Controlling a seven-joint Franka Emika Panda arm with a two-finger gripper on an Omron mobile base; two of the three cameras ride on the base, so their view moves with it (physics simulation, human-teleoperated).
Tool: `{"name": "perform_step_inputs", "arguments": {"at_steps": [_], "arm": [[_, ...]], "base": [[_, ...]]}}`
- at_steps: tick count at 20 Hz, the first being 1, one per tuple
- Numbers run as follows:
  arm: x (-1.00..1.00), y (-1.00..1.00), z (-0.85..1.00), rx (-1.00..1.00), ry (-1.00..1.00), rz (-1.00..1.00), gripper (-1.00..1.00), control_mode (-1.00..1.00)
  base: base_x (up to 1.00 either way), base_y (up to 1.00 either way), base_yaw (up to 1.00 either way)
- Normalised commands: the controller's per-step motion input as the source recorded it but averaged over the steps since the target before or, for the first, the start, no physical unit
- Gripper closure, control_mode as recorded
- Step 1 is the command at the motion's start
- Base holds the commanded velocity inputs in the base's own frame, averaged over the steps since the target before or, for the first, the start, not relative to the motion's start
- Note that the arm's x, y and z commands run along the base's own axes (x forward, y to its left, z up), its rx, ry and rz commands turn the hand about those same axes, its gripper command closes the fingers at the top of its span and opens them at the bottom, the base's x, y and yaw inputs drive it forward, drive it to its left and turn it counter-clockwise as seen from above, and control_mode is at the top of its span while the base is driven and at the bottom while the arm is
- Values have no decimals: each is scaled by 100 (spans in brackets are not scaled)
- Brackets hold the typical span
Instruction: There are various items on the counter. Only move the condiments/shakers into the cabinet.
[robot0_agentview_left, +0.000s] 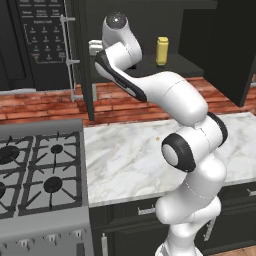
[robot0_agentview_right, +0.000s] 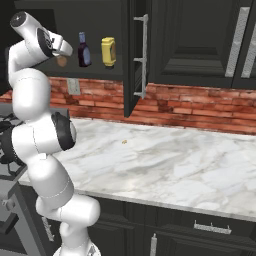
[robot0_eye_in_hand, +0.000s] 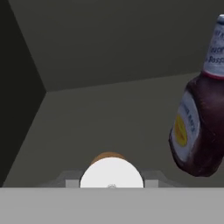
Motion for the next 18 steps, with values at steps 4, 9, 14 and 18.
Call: {"name": "perform_step_inputs", "arguments": {"at_steps": [4, 9, 14, 18], "arm": [[11, -3, -4, 0, 0, 0, 100, -100], [9, -33, -6, 0, 0, 2, 100, -100], [0, -1, 0, 0, 0, 0, 100, -100], [9, 0, -9, -3, 0, 0, 100, -100]], "base": [[0, 0, 0], [0, 0, 0], [0, 0, 0], [0, 0, 0]]}}
